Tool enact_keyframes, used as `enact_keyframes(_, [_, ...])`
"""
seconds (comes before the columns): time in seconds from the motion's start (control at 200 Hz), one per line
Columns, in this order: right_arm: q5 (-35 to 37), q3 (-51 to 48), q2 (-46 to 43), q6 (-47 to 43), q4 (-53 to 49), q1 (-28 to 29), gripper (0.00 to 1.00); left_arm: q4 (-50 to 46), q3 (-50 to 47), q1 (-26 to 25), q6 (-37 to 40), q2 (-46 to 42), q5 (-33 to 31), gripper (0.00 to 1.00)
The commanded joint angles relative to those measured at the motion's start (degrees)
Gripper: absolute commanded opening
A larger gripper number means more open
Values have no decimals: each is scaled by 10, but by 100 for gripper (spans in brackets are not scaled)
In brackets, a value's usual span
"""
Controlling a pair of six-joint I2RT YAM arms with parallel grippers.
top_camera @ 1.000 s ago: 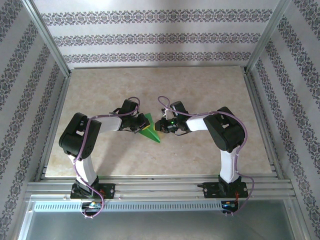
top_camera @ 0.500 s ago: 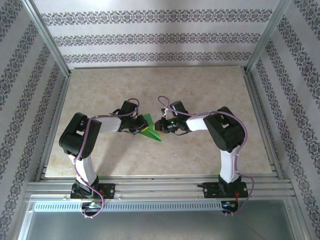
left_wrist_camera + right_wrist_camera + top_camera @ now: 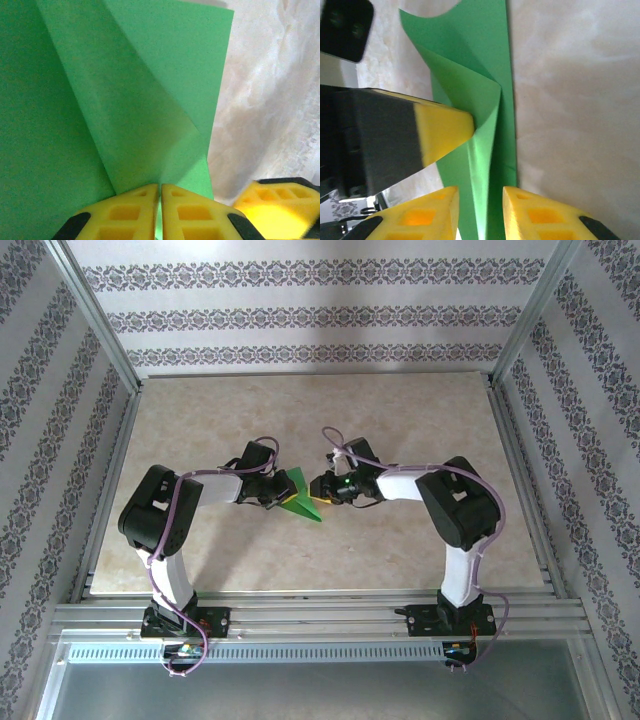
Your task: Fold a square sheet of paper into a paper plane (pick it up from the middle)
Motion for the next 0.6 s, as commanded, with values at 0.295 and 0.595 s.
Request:
enact_keyframes(0.295, [-11, 13, -19, -28, -68, 14, 22, -27, -21, 8, 13, 26, -10, 14])
enact_keyframes(0.595, [-39, 27, 8, -26, -48, 30, 19, -20, -20, 8, 13, 28, -3, 14])
